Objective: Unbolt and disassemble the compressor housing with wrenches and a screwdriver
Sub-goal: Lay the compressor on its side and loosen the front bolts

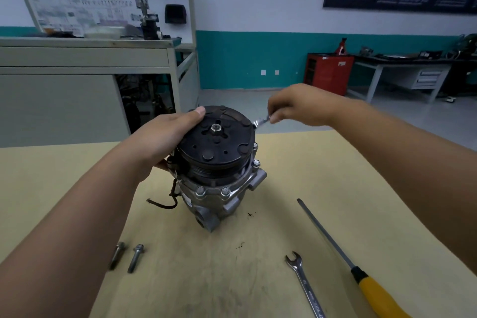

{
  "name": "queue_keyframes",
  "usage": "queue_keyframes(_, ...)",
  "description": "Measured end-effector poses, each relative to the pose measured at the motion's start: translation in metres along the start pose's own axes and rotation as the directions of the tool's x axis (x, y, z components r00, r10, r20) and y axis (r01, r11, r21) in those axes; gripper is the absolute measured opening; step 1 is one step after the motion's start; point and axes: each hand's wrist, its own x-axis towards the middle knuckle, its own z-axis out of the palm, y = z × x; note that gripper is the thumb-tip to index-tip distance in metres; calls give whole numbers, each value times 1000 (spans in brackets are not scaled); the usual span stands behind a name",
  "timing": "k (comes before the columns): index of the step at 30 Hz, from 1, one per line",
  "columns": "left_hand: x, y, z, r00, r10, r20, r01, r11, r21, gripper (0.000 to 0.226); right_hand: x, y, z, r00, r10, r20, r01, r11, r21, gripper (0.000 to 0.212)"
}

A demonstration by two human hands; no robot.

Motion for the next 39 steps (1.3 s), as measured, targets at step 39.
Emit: queue_keyframes(39,-95,-17,69,901,391,-187,-371,919,131,32,-148,-130,99,832,531,-157,48,213,976,35)
